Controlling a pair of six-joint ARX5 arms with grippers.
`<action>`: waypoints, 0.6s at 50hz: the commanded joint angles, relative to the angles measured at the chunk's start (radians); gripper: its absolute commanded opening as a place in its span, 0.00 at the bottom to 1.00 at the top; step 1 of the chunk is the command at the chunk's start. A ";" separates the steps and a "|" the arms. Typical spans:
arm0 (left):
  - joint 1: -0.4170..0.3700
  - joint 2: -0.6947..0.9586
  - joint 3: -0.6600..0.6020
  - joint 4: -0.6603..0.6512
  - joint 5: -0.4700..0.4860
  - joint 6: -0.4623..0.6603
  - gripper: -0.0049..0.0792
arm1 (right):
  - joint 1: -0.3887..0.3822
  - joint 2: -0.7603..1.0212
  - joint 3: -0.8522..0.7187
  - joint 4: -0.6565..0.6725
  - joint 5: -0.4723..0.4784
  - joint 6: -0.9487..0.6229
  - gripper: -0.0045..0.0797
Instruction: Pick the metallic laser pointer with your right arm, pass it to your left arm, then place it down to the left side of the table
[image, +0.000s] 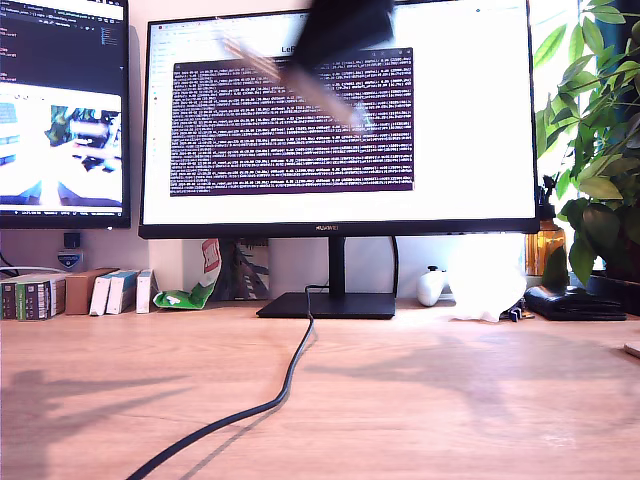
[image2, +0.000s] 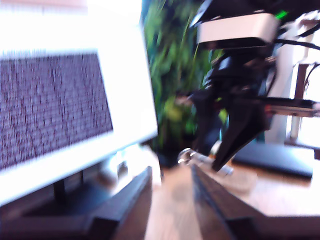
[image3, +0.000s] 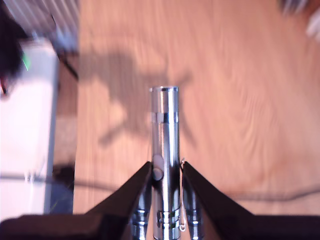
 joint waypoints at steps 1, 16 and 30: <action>-0.013 0.011 0.012 0.063 0.002 -0.043 0.41 | 0.030 0.021 0.005 -0.003 -0.010 0.008 0.04; -0.074 0.129 0.012 0.419 -0.045 -0.342 0.43 | 0.097 0.021 0.101 0.047 -0.028 0.008 0.04; -0.109 0.232 0.012 0.648 -0.063 -0.463 0.43 | 0.106 0.021 0.196 0.056 -0.055 0.018 0.04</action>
